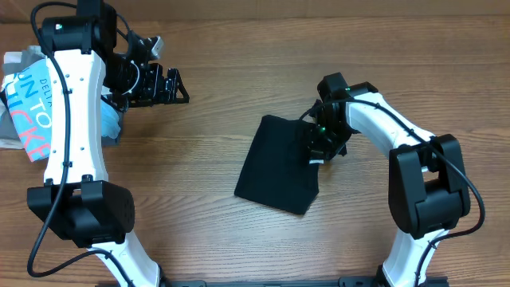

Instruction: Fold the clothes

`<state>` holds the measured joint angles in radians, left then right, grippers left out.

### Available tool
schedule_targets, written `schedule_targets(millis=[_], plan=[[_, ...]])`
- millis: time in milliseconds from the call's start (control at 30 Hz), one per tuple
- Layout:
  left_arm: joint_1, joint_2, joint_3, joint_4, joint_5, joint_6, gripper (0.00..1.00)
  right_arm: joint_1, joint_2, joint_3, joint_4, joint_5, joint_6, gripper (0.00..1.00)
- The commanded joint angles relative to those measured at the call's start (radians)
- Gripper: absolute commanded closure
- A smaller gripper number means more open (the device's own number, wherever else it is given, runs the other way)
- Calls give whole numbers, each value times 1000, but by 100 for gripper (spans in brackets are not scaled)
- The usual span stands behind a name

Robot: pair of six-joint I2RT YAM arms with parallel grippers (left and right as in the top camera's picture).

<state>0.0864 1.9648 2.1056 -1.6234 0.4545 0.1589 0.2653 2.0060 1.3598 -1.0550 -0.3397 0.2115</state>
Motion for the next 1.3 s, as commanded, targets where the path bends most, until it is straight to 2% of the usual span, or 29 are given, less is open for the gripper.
schedule_targets(millis=[0,267,533,733,800,967,1033,1267], plan=[[-3,10,-3,2,-3,-6,7,-35,-3,-33,-26,127,61,96],[-3,10,-3,5,-3,-6,7,-66,-18,-3,-71,164,104,96],[-3,10,-3,5,-3,-6,6,-66,-102,127,-201,164,103,96],[-3,10,-3,6,-2,-6,6,-66,-151,234,-327,209,96,82],[-3,10,-3,8,-2,-6,6,-65,-153,246,-339,206,97,80],[-3,10,-3,18,-2,-6,6,-57,-153,228,-232,190,68,79],[-3,10,-3,16,-2,-6,6,-61,-151,209,-182,189,69,74],[-3,10,-3,8,-3,-6,6,-98,-149,85,-100,174,70,74]])
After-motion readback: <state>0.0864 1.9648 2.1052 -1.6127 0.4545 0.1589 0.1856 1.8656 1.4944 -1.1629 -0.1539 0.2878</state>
